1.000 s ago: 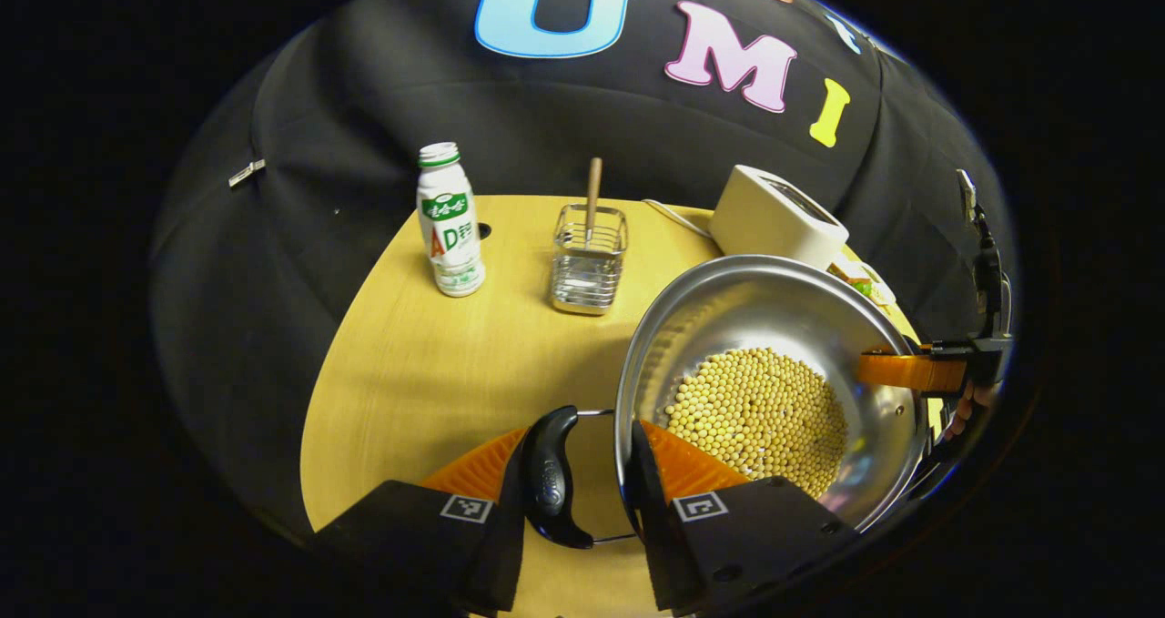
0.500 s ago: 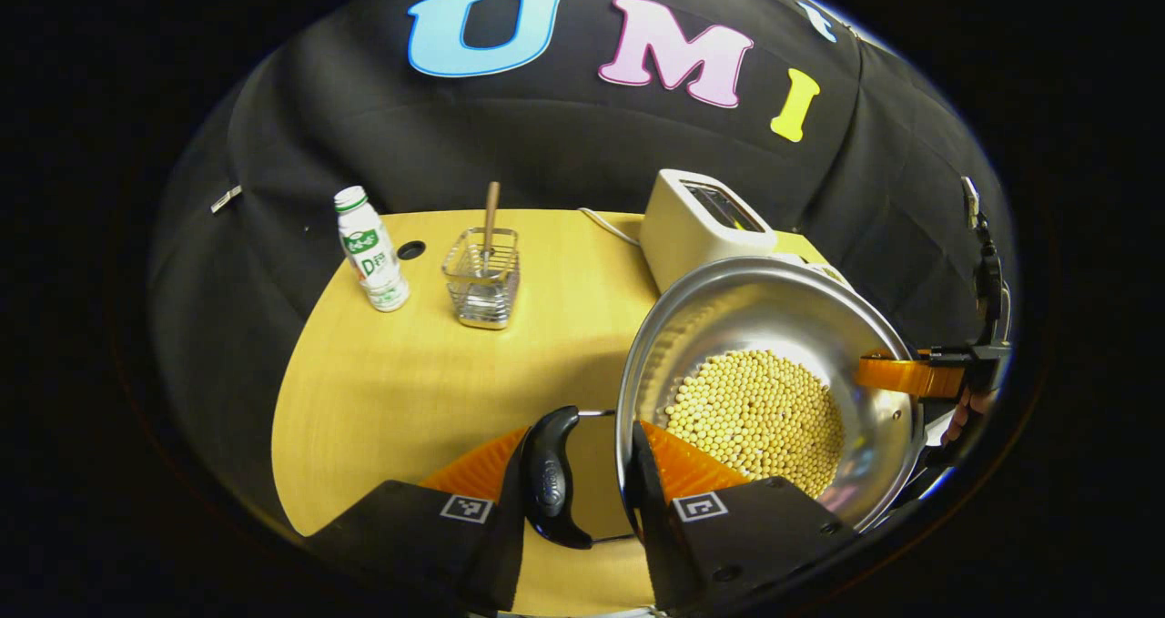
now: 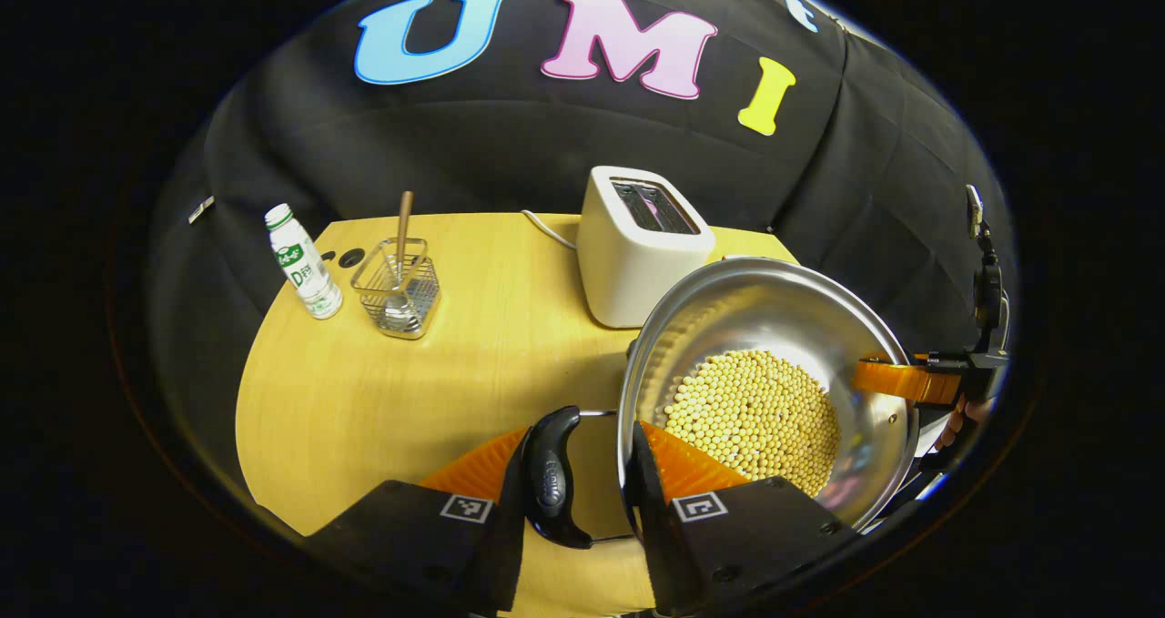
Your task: First push the handle of the pot to place it horizontally, then grasp the pot with both hands and set it on the induction cooktop.
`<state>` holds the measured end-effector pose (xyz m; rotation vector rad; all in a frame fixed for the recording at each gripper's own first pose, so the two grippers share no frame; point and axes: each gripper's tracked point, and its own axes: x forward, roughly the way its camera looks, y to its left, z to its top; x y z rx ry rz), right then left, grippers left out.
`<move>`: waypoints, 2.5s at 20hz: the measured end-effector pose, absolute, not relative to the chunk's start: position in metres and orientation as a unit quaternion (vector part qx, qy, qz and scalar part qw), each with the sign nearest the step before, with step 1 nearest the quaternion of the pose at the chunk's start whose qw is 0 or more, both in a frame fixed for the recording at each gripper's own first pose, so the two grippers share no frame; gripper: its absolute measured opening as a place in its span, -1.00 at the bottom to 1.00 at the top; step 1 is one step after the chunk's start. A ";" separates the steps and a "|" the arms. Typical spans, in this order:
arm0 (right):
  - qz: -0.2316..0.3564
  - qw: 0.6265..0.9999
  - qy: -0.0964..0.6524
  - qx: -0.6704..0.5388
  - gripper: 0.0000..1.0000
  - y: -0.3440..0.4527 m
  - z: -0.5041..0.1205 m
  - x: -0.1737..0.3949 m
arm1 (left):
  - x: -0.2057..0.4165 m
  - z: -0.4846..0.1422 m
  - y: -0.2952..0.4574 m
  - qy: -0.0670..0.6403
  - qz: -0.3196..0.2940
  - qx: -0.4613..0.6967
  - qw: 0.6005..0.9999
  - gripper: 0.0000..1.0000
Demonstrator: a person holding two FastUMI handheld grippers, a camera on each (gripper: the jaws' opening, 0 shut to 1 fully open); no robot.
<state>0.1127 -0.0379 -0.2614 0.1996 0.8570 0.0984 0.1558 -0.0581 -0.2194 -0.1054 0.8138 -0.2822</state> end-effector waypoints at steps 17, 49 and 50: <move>0.061 0.895 0.427 0.112 0.12 -0.096 -0.332 0.141 | 0.181 -0.265 -0.124 0.407 -0.120 -0.040 0.905 0.14; 0.029 0.888 0.441 0.128 0.68 -0.105 -0.349 0.147 | 0.180 -0.288 -0.131 0.427 -0.107 -0.049 0.897 0.51; 0.021 0.888 0.442 0.128 0.83 -0.108 -0.349 0.147 | 0.179 -0.287 -0.131 0.421 -0.106 -0.051 0.899 0.71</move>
